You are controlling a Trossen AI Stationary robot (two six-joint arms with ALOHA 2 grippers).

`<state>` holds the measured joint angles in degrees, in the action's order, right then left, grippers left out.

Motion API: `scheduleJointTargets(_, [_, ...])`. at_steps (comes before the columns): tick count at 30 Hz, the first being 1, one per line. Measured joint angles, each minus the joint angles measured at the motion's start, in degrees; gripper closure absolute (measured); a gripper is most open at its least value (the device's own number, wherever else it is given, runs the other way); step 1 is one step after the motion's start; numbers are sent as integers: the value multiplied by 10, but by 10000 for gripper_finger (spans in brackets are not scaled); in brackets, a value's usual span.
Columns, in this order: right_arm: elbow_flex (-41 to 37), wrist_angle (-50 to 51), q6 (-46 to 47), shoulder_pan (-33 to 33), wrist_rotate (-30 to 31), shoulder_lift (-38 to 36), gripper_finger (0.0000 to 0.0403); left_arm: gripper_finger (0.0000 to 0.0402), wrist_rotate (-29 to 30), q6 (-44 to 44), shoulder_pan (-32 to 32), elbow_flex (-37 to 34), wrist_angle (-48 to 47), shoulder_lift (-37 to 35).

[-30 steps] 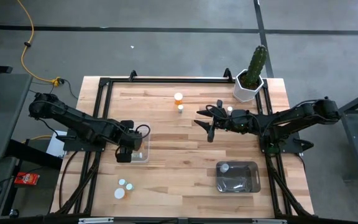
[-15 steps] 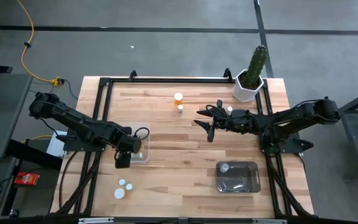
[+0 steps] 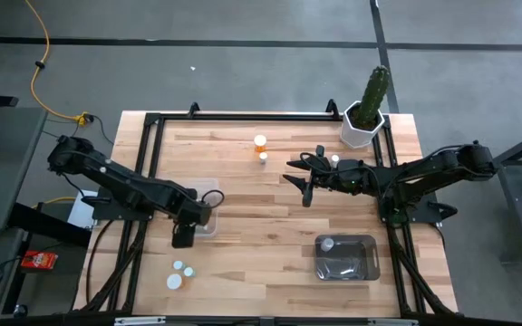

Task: Pick and place medicine bottles into bin by pill shape (circle, oval)
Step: Put the top right blue tablet bottle into the black bin

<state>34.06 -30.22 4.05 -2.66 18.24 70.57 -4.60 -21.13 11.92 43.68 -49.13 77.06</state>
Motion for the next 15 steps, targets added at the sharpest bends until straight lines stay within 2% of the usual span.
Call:
scheduleJointTargets(8, [0,4,0,0,0,0,210,204,1,39,-11,0,22,64])
scheduleJointTargets(15, [0,5,0,0,0,0,210,204,5,49,-18,0,32,88])
